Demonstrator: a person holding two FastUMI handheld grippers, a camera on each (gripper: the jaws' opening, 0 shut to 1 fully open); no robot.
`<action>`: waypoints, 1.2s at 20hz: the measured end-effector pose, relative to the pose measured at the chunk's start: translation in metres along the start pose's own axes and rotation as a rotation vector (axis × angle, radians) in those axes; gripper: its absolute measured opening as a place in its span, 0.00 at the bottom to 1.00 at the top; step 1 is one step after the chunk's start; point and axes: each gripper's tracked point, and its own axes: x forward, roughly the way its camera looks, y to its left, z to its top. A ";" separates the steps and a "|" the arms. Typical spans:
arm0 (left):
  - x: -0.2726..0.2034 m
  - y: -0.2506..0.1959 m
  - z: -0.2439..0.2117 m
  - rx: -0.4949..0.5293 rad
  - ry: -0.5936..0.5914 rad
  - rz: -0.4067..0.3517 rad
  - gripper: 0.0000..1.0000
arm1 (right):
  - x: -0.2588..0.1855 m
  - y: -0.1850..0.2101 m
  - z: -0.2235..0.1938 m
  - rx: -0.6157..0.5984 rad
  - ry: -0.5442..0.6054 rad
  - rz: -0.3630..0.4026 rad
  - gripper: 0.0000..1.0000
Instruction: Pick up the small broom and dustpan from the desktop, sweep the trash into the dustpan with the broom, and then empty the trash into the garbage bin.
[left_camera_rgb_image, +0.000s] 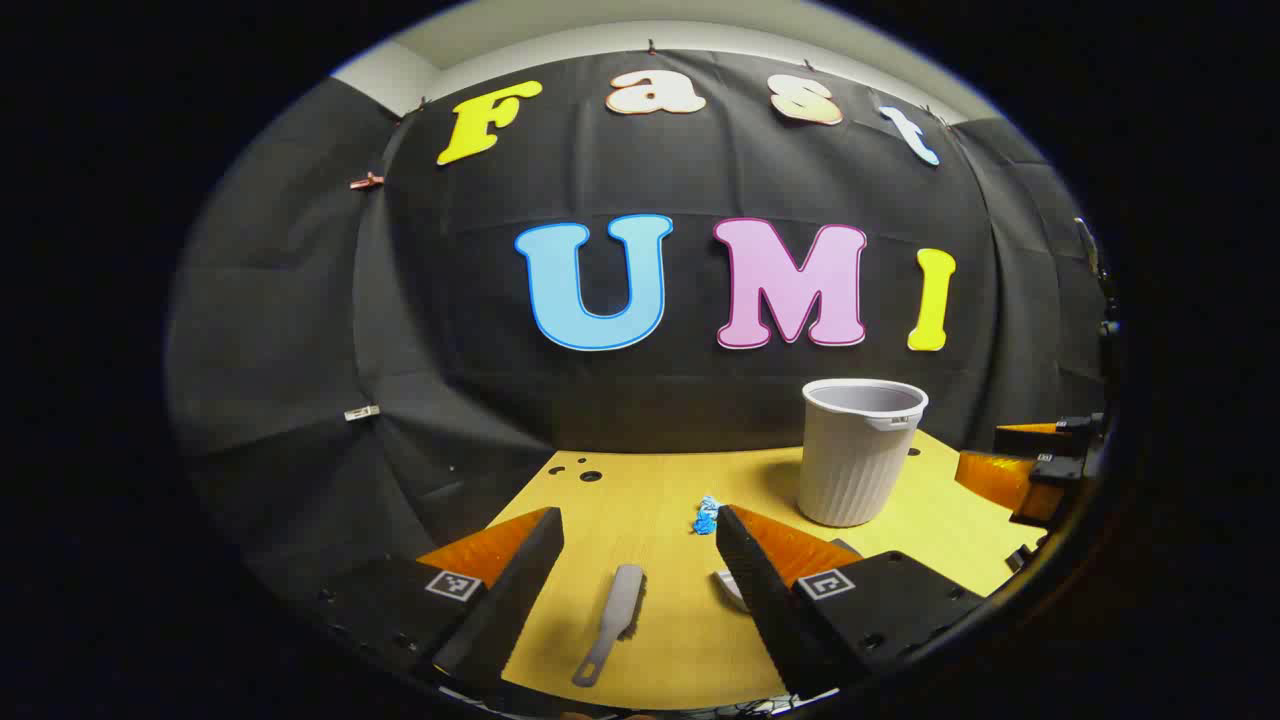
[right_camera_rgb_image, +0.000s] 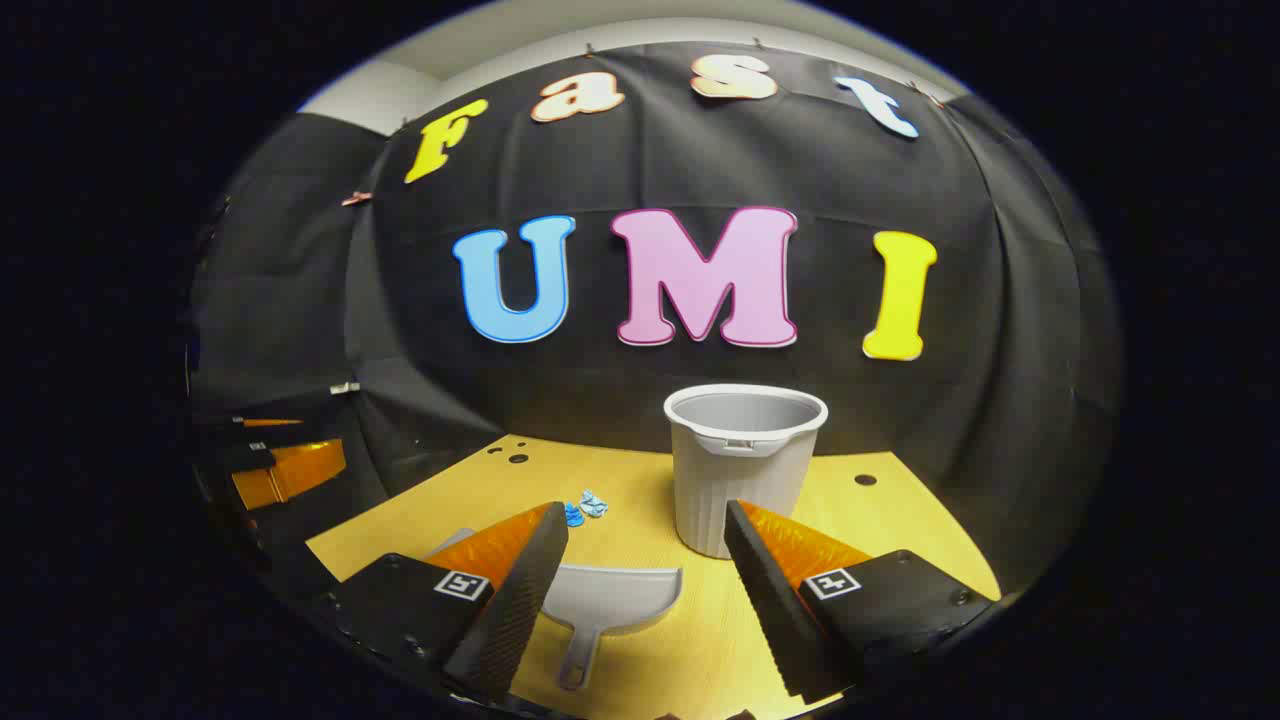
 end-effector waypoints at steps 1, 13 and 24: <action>0.003 -0.001 -0.002 0.003 -0.002 -0.016 0.99 | 0.004 -0.004 -0.007 0.015 0.028 -0.024 0.98; 0.024 0.004 -0.036 -0.021 0.073 -0.137 0.97 | 0.020 0.020 -0.028 0.008 0.122 -0.115 0.99; 0.029 0.010 -0.082 0.007 0.198 -0.172 0.98 | 0.036 0.029 -0.050 0.012 0.205 -0.108 0.99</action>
